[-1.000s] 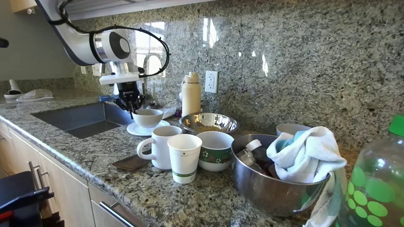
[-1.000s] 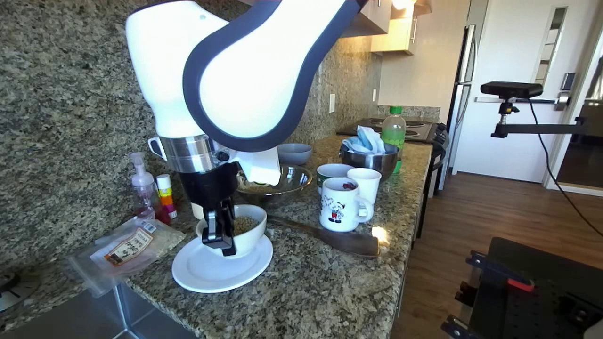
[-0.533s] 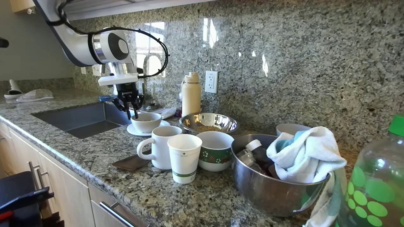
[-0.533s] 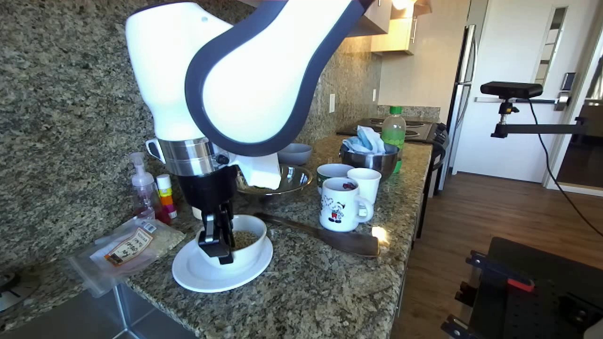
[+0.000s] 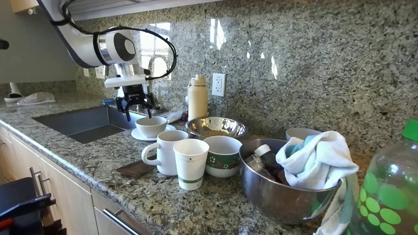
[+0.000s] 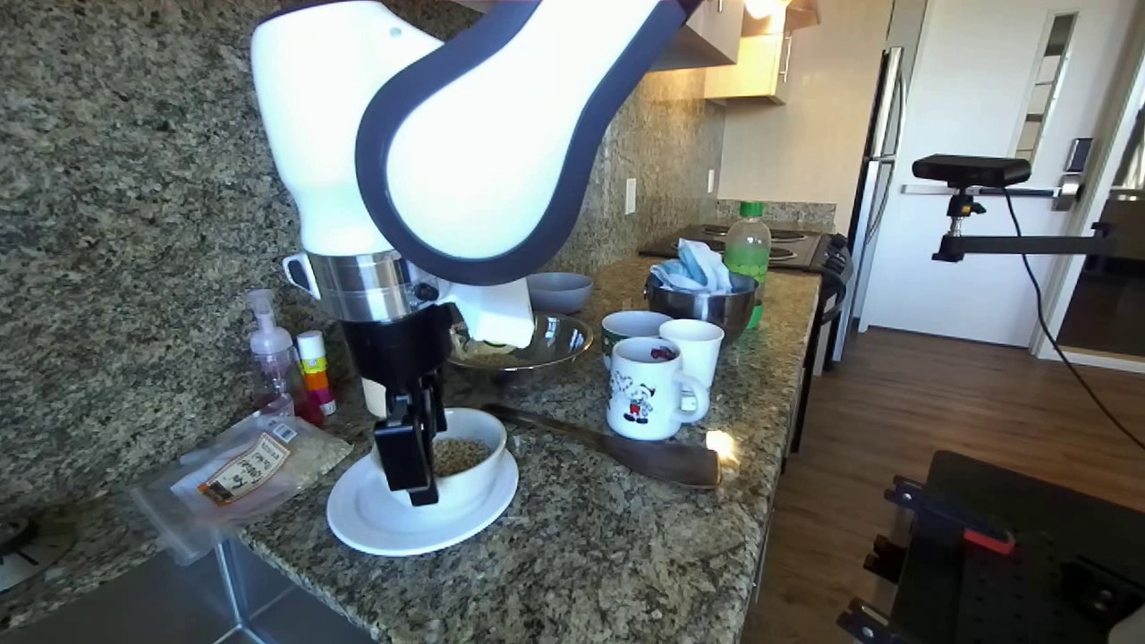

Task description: Pour some contents from the white bowl into the silver dish then put the bowl on the white plate

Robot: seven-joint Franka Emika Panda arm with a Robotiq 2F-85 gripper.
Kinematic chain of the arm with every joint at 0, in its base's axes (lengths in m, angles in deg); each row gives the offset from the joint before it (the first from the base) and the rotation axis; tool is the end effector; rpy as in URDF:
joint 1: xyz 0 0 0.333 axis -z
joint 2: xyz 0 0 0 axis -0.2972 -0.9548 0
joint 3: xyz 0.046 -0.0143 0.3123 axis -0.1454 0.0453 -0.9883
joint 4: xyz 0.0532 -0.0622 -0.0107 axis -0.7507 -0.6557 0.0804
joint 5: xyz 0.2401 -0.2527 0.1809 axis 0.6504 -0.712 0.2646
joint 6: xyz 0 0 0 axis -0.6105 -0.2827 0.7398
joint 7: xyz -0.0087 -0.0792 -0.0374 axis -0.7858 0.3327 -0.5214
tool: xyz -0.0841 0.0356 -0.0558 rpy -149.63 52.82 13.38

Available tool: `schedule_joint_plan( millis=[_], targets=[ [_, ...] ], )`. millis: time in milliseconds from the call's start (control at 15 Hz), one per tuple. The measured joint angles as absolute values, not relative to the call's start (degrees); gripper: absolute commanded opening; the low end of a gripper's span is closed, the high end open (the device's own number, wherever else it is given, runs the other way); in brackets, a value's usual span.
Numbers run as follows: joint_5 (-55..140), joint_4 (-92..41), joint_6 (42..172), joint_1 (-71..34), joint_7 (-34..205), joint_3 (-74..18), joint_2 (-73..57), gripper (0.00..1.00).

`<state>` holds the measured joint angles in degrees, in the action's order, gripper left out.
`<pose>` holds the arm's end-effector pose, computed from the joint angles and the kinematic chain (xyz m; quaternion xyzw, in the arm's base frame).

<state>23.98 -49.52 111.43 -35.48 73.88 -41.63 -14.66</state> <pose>0.5297 0.2770 0.2434 0.9006 0.4258 0.0137 0.0860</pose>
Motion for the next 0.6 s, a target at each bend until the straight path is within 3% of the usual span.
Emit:
schedule_joint_plan(
  millis=[600],
  targets=[
    [43.1,-48.8,107.8,-25.0,49.4,-47.2,-9.7,1.0]
  ],
)
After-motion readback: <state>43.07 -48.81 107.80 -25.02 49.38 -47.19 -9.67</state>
